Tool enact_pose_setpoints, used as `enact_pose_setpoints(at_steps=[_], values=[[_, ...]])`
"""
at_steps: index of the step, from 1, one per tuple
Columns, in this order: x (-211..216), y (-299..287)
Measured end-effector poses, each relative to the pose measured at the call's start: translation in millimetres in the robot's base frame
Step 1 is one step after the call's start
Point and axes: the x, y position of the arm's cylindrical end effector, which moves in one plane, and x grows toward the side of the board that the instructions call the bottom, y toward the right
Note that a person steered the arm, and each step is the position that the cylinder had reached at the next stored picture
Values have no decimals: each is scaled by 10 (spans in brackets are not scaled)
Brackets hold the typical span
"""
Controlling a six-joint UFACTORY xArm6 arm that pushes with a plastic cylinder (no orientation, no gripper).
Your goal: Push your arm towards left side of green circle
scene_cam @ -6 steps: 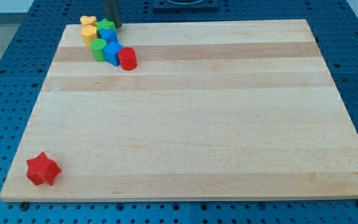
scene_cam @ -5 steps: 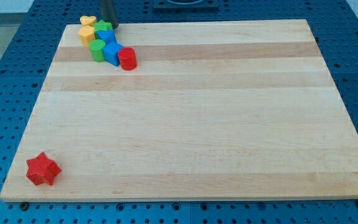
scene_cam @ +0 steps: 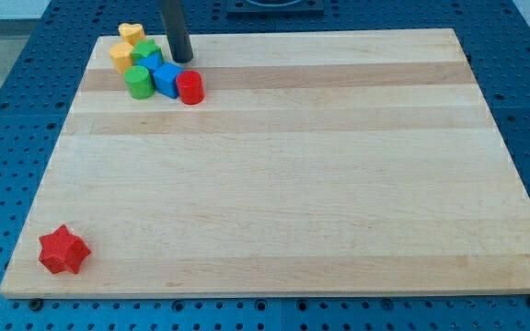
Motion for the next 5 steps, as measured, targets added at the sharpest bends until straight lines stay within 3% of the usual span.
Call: enact_pose_setpoints(at_steps=[1,2,3,4,5], values=[[-302,0],[-204,214],[283,857],[1268,1050],[2114,461]])
